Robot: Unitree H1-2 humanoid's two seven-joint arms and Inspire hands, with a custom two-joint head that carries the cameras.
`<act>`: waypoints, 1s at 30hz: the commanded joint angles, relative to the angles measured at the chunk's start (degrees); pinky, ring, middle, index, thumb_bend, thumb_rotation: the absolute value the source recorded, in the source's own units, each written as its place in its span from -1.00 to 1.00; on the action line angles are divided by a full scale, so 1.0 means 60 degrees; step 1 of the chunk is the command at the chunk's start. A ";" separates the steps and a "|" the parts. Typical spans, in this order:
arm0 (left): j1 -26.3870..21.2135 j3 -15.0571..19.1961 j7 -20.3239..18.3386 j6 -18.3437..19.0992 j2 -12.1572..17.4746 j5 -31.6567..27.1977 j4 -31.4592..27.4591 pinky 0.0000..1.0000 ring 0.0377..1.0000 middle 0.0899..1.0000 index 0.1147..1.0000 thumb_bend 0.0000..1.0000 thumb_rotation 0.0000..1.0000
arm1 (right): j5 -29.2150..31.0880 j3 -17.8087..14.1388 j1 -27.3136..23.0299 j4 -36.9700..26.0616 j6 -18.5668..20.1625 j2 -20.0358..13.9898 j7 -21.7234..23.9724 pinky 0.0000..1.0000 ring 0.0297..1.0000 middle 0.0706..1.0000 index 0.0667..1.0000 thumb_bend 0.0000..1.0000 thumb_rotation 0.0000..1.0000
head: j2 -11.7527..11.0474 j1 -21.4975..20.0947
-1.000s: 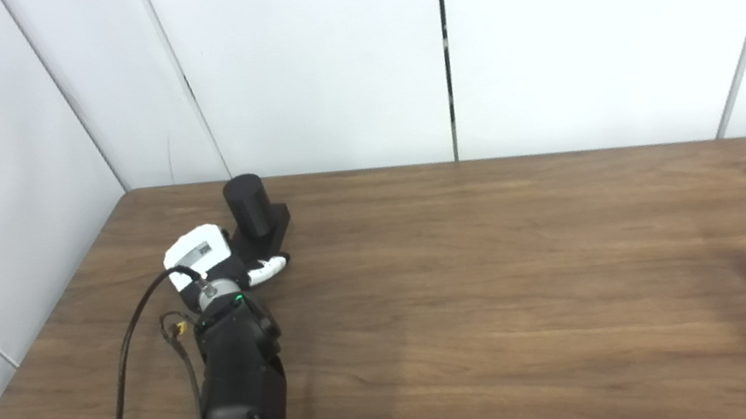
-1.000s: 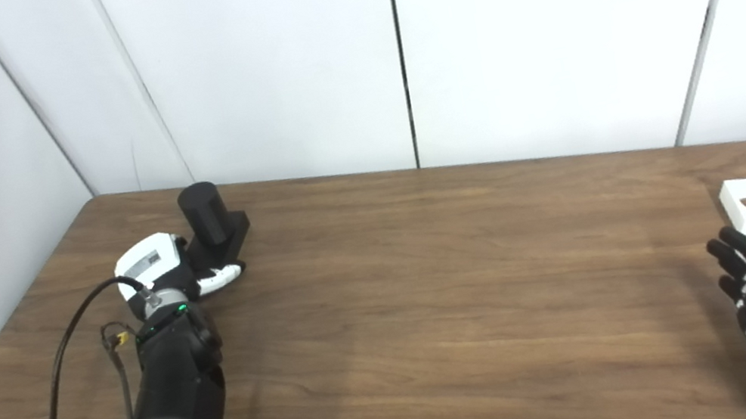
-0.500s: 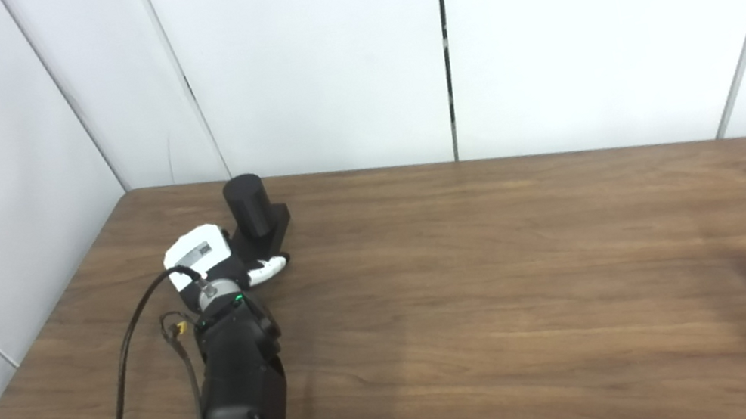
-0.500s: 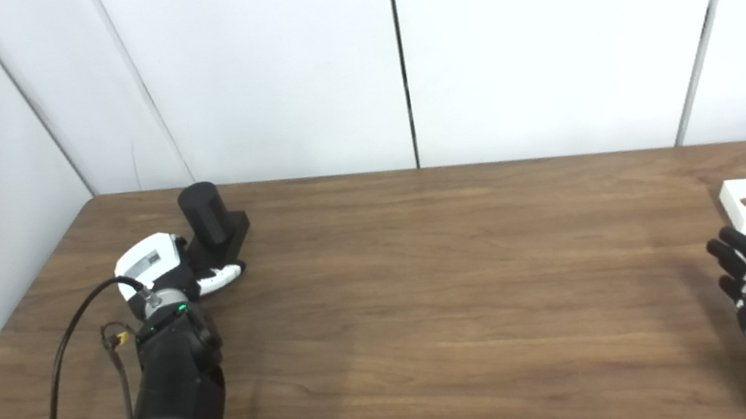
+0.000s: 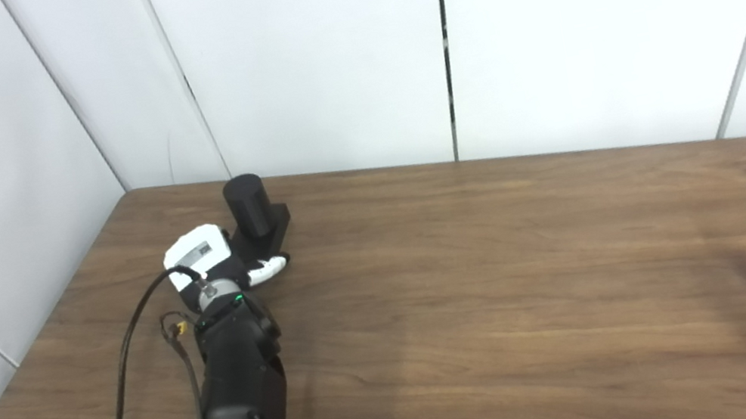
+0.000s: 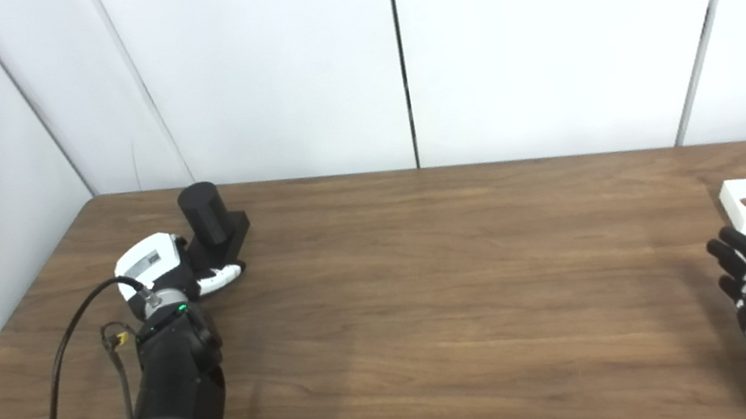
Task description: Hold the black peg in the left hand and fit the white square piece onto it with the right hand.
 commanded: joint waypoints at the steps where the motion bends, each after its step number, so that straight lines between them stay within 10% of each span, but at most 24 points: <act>1: -0.0326 -0.0031 0.0427 0.0010 0.0250 0.0049 -0.0102 1.00 0.99 0.96 0.71 0.51 0.23 | 0.0067 0.0021 0.0215 0.0057 -0.0050 0.0089 0.0010 1.00 0.98 0.82 0.83 0.52 1.00 | 0.0000 0.0010; 30: -0.0326 -0.0031 0.0427 0.0010 0.0250 0.0049 -0.0102 1.00 0.99 0.96 0.71 0.51 0.23 | 0.0067 0.0021 0.0215 0.0057 -0.0050 0.0089 0.0010 1.00 0.98 0.82 0.83 0.52 1.00 | 0.0000 0.0010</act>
